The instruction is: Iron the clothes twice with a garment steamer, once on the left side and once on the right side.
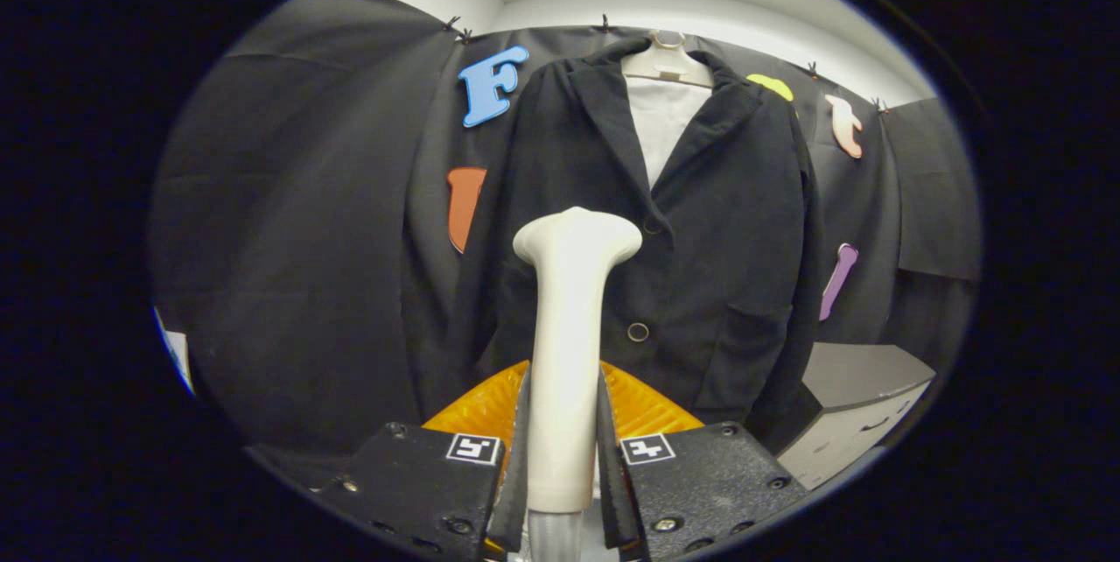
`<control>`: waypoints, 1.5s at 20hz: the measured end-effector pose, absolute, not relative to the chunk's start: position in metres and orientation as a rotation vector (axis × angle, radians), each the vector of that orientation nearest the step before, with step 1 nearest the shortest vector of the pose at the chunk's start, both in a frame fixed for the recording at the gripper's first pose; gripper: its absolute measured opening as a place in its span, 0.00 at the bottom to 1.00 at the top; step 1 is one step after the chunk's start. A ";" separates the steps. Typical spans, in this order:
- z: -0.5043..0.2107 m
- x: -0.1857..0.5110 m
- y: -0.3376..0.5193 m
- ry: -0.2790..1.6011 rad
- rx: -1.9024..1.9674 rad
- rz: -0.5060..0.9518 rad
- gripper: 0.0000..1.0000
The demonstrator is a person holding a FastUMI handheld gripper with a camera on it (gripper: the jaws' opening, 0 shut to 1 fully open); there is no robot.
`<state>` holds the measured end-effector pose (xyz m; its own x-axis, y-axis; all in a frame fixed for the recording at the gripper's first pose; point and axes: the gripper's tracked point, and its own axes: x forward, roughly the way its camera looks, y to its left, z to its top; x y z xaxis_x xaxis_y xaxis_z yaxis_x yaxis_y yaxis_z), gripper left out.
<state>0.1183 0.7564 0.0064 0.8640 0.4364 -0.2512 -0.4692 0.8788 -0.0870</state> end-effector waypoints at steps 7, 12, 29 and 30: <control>-0.026 0.111 0.751 0.303 -0.170 0.475 0.37; -0.063 0.095 0.740 0.390 -0.178 0.478 0.37; -0.166 0.061 0.707 0.637 -0.259 0.492 0.37; -0.170 0.061 0.703 0.654 -0.269 0.489 0.37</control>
<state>0.0611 0.7031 -0.1704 0.6867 0.3481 -0.6381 -0.5136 0.8536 -0.0871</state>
